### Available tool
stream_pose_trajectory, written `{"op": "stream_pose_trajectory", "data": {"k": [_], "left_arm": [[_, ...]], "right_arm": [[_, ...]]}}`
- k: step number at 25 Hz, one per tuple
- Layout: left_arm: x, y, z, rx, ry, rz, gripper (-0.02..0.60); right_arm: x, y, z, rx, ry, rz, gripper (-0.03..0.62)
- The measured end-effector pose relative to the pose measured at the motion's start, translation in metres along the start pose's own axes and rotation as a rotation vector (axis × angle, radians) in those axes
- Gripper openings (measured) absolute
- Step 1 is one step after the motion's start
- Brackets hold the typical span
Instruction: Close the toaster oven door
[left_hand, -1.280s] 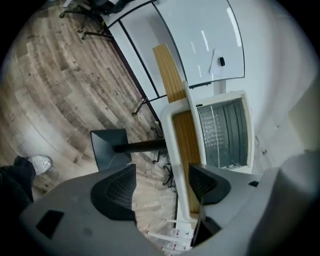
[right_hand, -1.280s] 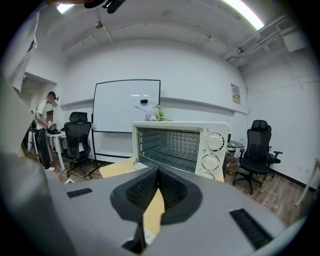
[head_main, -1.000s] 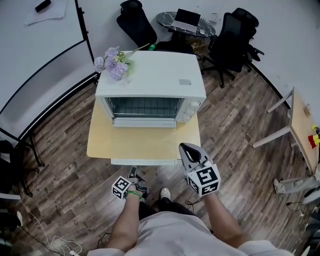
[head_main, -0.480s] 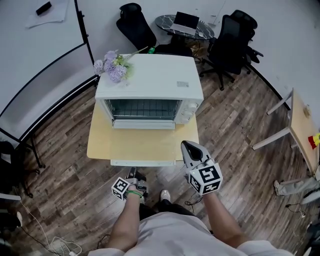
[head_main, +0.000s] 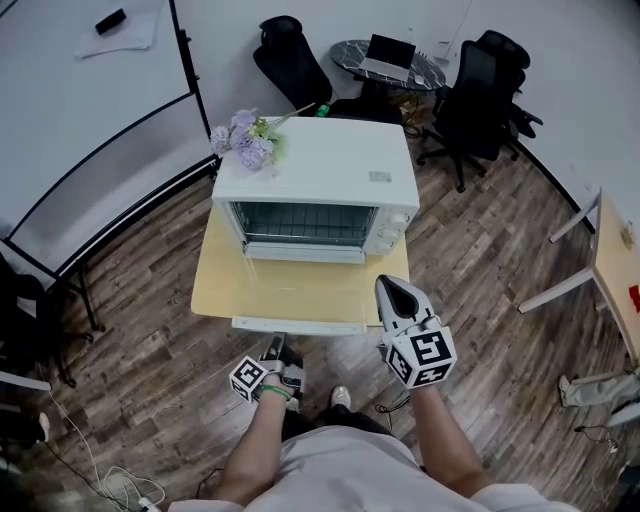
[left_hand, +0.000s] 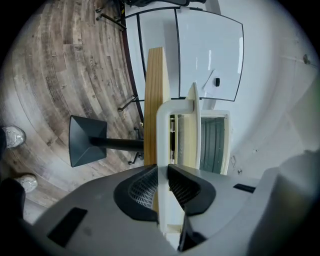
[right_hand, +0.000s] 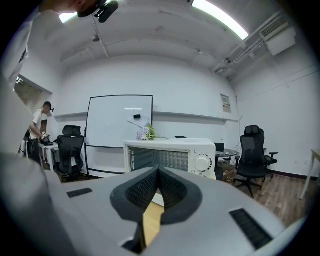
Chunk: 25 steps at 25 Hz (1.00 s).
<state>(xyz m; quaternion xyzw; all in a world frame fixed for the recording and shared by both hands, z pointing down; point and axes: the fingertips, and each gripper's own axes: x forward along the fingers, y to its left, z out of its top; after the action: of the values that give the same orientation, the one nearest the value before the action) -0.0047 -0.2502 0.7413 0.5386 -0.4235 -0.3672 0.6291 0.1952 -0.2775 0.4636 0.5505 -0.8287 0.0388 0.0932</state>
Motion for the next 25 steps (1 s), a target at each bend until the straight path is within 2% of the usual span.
{"op": "stream_pose_trajectory", "data": {"k": [9,14,20,25], "left_arm": [[-0.003,-0.070,0.001,0.071,0.019,-0.140,0.080],[0.009,-0.122,0.005,0.102,0.019,-0.266,0.095],[0.030,-0.173,0.012,0.109,0.000,-0.341,0.104],[0.046,-0.198,0.016,0.122,-0.008,-0.360,0.109]], "right_arm": [[-0.005,-0.009,0.045,-0.011,-0.125,-0.001,0.002],[-0.005,-0.006,0.059,-0.019,-0.162,0.018,0.002],[-0.002,-0.009,0.068,-0.025,-0.186,0.017,0.002],[0.001,-0.018,0.072,-0.031,-0.187,-0.002,0.002]]}}
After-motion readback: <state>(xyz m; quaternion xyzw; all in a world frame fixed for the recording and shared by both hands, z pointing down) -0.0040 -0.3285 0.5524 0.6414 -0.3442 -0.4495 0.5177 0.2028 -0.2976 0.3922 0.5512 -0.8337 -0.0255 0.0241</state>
